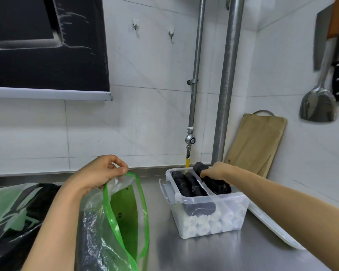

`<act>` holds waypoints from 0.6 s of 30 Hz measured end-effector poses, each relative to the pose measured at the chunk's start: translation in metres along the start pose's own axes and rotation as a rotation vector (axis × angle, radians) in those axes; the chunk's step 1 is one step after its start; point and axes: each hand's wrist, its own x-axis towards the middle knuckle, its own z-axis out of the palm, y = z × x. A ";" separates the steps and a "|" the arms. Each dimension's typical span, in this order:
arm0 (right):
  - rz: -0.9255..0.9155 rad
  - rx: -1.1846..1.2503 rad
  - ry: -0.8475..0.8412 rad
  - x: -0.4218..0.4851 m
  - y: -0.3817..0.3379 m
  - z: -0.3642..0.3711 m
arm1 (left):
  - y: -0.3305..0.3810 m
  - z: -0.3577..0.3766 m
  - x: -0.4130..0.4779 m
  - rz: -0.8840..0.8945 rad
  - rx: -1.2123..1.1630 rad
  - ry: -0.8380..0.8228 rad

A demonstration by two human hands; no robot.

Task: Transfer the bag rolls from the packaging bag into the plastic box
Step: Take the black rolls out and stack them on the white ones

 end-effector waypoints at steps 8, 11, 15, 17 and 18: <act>0.031 -0.002 -0.036 0.006 0.009 0.017 | 0.001 0.000 -0.002 0.002 0.003 -0.005; 0.051 0.045 -0.065 0.008 0.010 0.012 | 0.001 -0.001 -0.002 -0.003 0.000 -0.009; 0.075 0.077 -0.096 0.009 0.011 0.005 | 0.002 -0.001 -0.002 -0.007 0.005 -0.007; 0.067 0.071 -0.101 0.011 0.012 0.005 | 0.003 -0.001 -0.002 -0.008 0.009 -0.007; 0.066 0.064 -0.100 0.011 0.012 0.005 | 0.003 -0.001 -0.002 -0.009 0.009 -0.007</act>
